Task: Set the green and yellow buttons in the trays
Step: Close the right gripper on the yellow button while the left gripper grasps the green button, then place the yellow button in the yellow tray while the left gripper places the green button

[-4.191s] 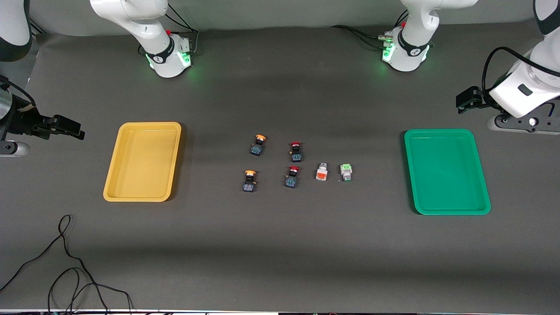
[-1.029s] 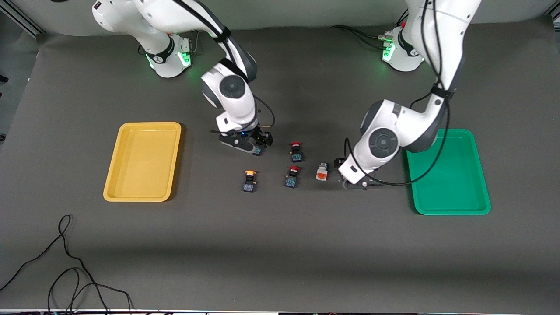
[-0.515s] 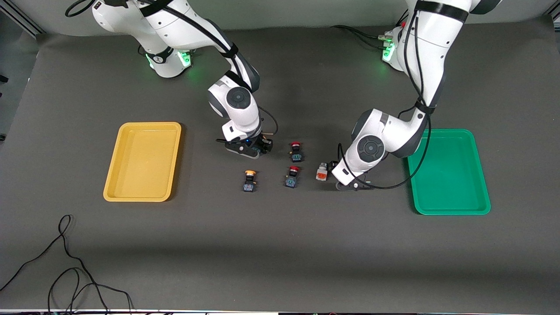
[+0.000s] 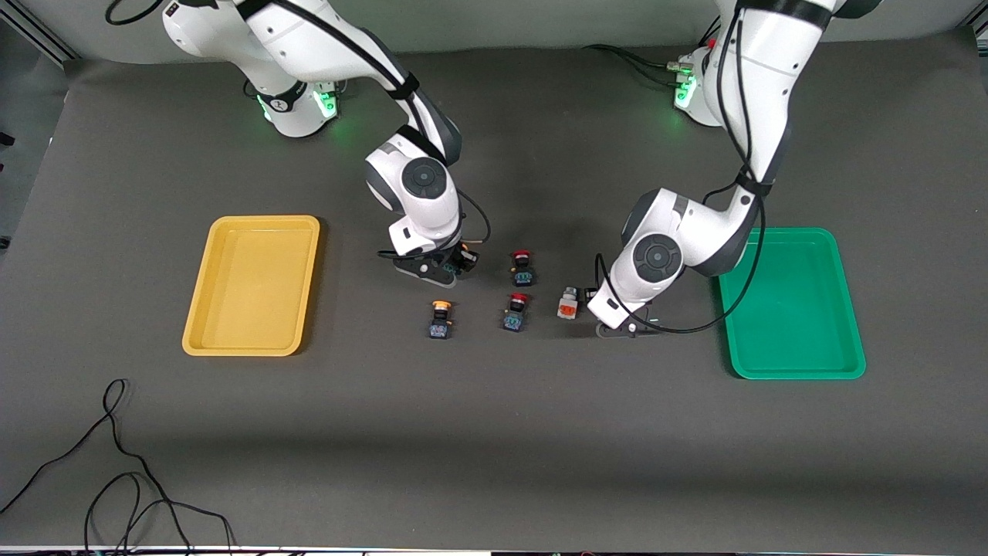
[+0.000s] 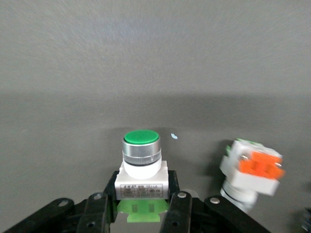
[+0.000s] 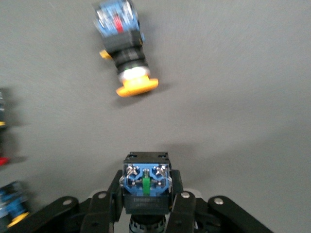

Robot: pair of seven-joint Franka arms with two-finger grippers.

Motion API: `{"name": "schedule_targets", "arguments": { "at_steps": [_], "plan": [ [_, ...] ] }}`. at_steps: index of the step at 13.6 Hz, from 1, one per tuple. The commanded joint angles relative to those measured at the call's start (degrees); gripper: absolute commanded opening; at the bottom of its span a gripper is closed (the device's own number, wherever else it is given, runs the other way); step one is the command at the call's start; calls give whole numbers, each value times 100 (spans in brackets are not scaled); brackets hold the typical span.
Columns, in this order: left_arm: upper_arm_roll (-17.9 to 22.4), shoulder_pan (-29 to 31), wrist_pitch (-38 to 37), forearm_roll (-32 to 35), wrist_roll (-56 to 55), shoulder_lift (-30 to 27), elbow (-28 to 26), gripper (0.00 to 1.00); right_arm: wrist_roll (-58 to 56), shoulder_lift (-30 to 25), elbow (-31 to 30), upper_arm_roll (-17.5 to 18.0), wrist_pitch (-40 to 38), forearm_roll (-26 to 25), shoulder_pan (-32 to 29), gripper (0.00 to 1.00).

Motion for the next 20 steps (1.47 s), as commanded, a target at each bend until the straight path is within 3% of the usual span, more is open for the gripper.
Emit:
{"name": "schedule_targets", "arguments": {
  "at_steps": [1,3,5,10,12,15,18,20],
  "plan": [
    [109,59,-1494,-3,80,-725,464,0,-465,-248,1083,-163,-1515,-15,-27,24],
    [109,409,-2760,-3,379,-1015,1106,0,-1061,-362,1577,-374,-2149,273,-132,24],
    [109,910,-3667,84,983,-1200,1617,0,-2078,-651,1571,-690,-2433,626,-342,24],
    [109,2342,-3979,691,3084,-1456,1602,0,-4970,-1486,755,-2279,-2548,627,-352,24],
    [109,2949,-3665,709,3892,-1439,1392,0,-6174,-1750,368,-3034,-2443,627,-352,24],
    [109,3565,-2674,709,4571,-1456,515,0,-7477,-2014,-343,-3950,-1953,627,-343,24],
    [109,3786,-1417,700,4669,-1421,-452,0,-8427,-2120,-1677,-4478,-296,645,-352,24],
    [109,3856,-451,700,4661,-1176,-972,0,-8649,-1919,-2417,-4532,936,715,-474,24]
  ]
}}
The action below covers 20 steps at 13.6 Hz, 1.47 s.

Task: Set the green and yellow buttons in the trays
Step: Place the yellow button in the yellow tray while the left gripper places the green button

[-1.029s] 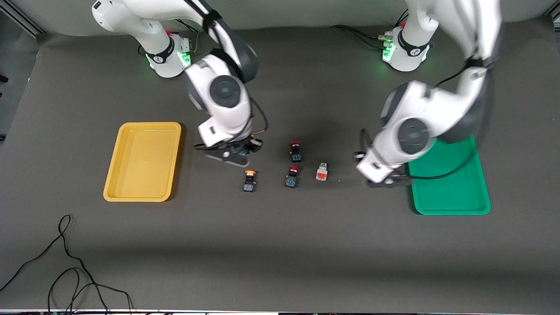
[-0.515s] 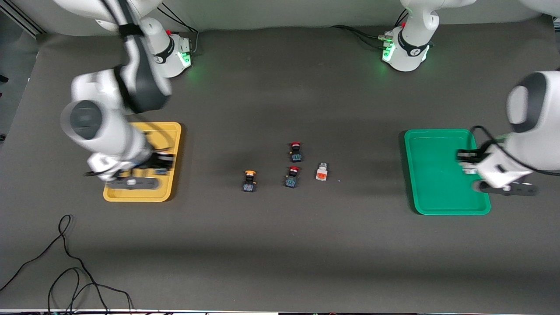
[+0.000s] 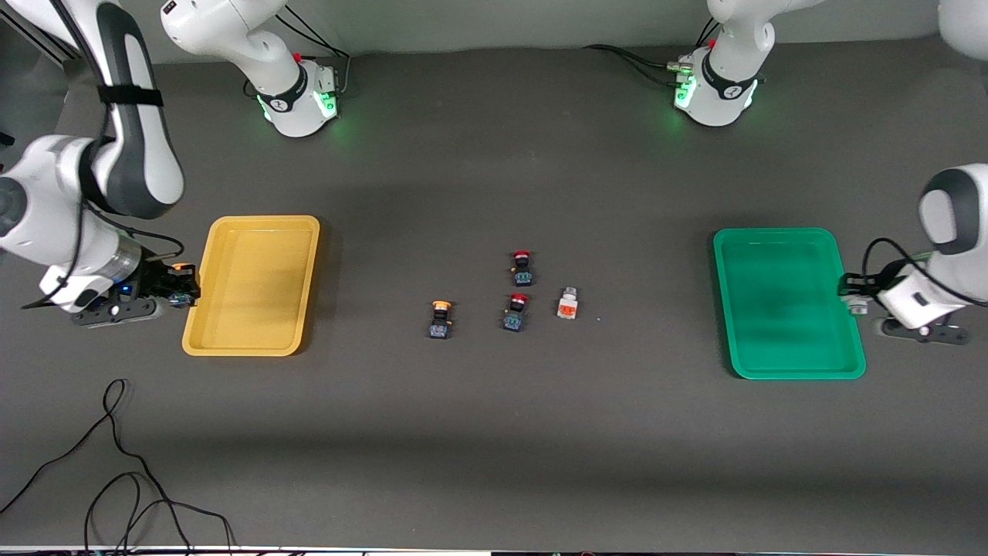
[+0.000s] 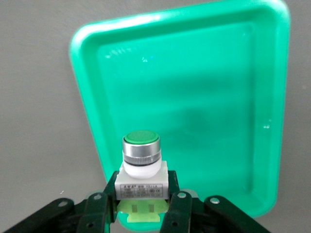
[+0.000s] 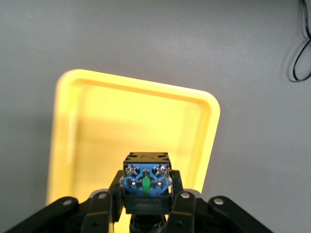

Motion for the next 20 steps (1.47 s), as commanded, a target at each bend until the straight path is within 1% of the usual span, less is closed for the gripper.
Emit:
{"name": "schedule_targets", "arguments": {
  "at_steps": [1,2,3,6,7,8,9,10,11,12,13,15,17,18,19,20],
  "plan": [
    [-81,226,1136,52,51,112,-766,0,-389,180,-895,-56,1322,277,-54,24],
    [-81,236,1427,52,51,200,-924,0,-608,435,-923,-56,1474,626,-55,24],
    [-81,245,1534,52,51,288,-961,0,-975,646,-923,-47,1501,1056,-55,24],
    [-81,245,1728,52,-19,570,-961,0,-2381,1279,-879,-12,1616,2620,-38,24],
    [-81,262,1755,43,-19,623,-961,0,-2655,1412,-870,-12,1616,2973,-11,24],
    [-81,289,1755,25,-19,649,-961,0,-2788,1456,-870,-4,1616,3142,-11,24],
    [-81,289,1755,25,-19,649,-961,5,-2807,1457,-861,-3,1599,3161,-11,28],
    [-81,289,1755,25,-2,649,-952,64,-2790,1457,-835,-3,1555,3161,-3,53],
    [-81,315,1694,25,42,597,-935,96,-2711,1439,-748,-3,1502,3170,-2,100],
    [-81,324,1642,25,69,545,-935,98,-2693,1396,-651,-3,1371,3161,15,100],
    [-89,324,1571,25,78,431,-926,98,-2684,1361,-520,-21,1083,3144,24,100],
    [-116,289,933,25,69,28,-804,99,-2545,1351,-99,-73,424,3030,33,100],
    [-151,228,-77,-27,51,-491,-497,99,-1950,1334,602,-214,-357,2234,42,100],
    [-195,140,-665,-27,60,-667,-199,99,-1415,1334,1111,-206,-962,1777,42,100],
    [-230,70,-1288,-36,17,-747,204,99,-914,1343,1656,-179,-1603,1398,42,100],
    [-230,-44,-1869,-45,-19,-757,686,98,-561,1395,2148,-162,-2158,1194,59,100]
  ]
}}
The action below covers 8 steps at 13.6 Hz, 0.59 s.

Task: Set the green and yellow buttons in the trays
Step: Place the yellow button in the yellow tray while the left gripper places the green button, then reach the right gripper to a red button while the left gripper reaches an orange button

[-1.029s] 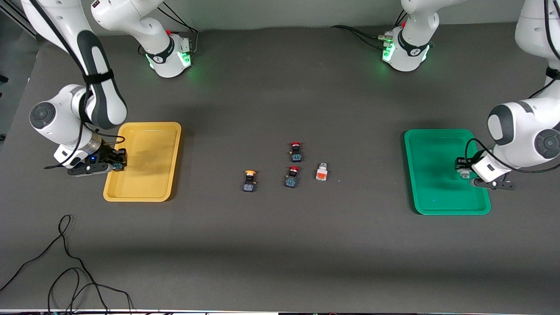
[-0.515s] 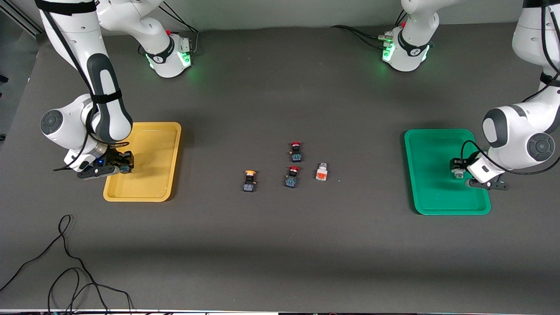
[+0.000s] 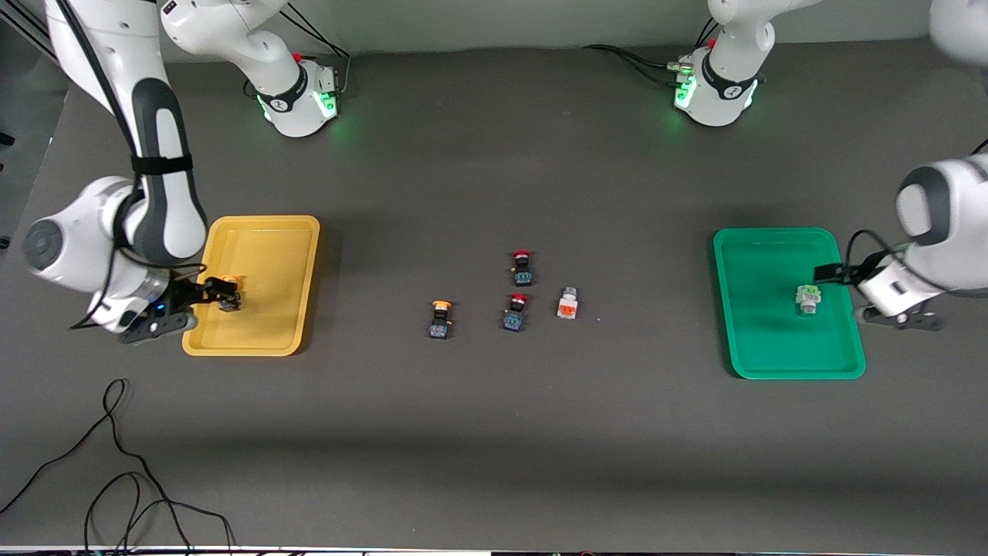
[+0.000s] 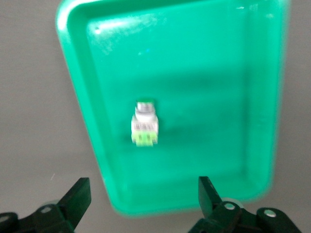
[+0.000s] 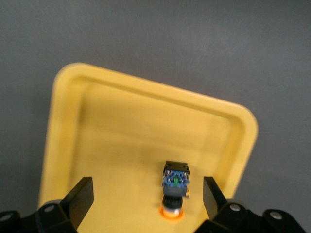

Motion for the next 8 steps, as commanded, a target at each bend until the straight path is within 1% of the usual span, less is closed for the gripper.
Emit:
{"name": "schedule_targets", "arguments": {
  "at_steps": [1,2,3,4,5,6,8],
  "plan": [
    [7,-364,-1504,-49,-91,-175,1151,97,1018,98,1345,-12,-1361,-551,171,100],
    [7,-488,-1900,-75,-248,-166,1529,93,1238,177,1584,-12,-1469,-560,372,100],
    [-2,-628,-2183,-84,-450,-166,1794,91,1527,195,1691,-12,-1470,-560,557,100],
    [-2,-830,-2412,-93,-730,-157,2014,89,1904,230,1753,-3,-1470,-534,759,100],
    [-2,-1093,-2571,-111,-1107,-157,2130,89,2299,387,1858,58,-1435,-481,970,100],
    [-2,-1382,-2633,-285,-1650,-157,2157,89,2712,606,2024,268,-1409,-385,1085,100],
    [-2,-1936,-2590,-637,-2653,-105,2157,89,3670,967,2506,777,-1400,-60,1095,100]
  ]
}}
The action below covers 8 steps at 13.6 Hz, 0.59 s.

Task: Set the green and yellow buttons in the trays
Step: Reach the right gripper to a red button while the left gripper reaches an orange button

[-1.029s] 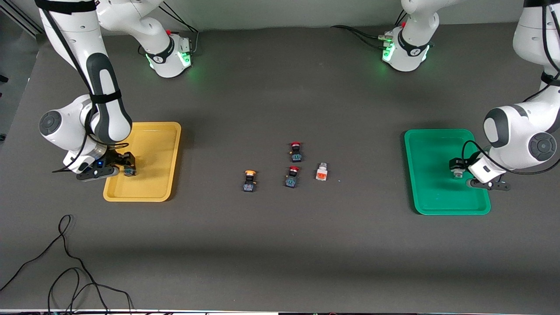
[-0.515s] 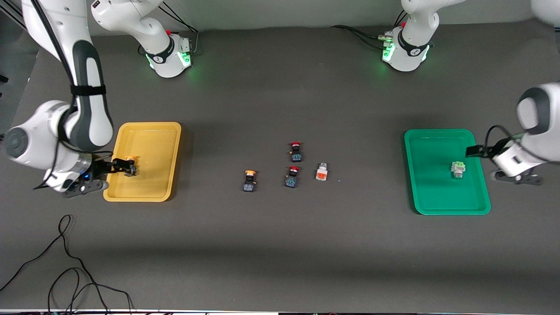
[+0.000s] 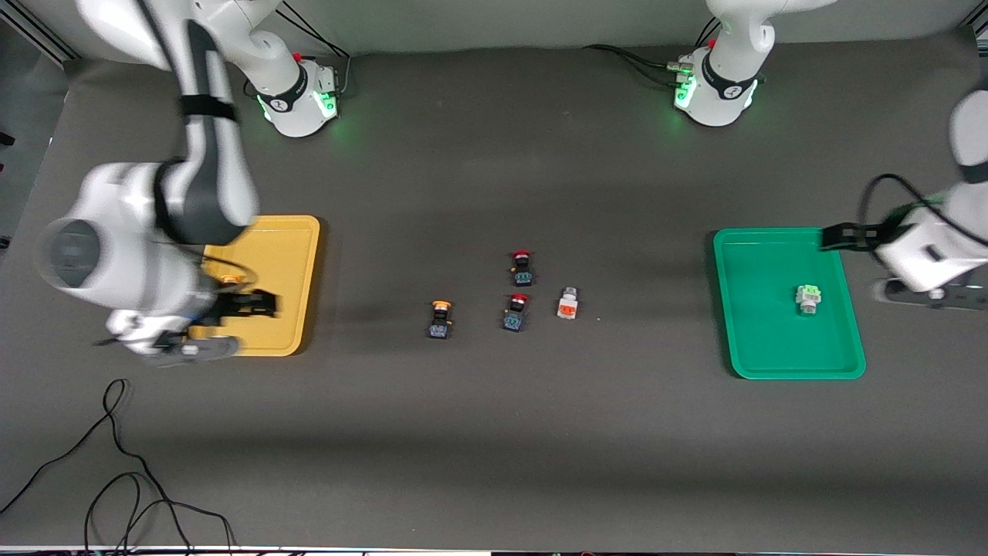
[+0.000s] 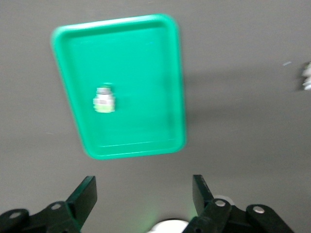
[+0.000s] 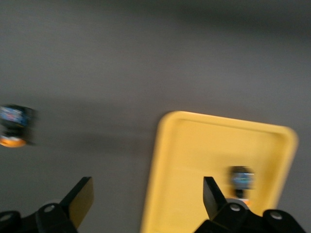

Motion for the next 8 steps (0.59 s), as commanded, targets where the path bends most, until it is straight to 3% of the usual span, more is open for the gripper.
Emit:
{"name": "schedule_targets", "arguments": {
  "at_steps": [1,5,8],
  "plan": [
    [79,-841,-51,-345,-1305,272,216,89,1309,760,816,551,-68,296,10,100],
    [79,-2019,817,-742,-2958,737,295,90,3217,1086,1160,1580,369,279,62,100],
    [88,-2776,1792,-707,-3785,1378,260,90,3608,1341,1064,1643,817,305,317,100]
  ]
}}
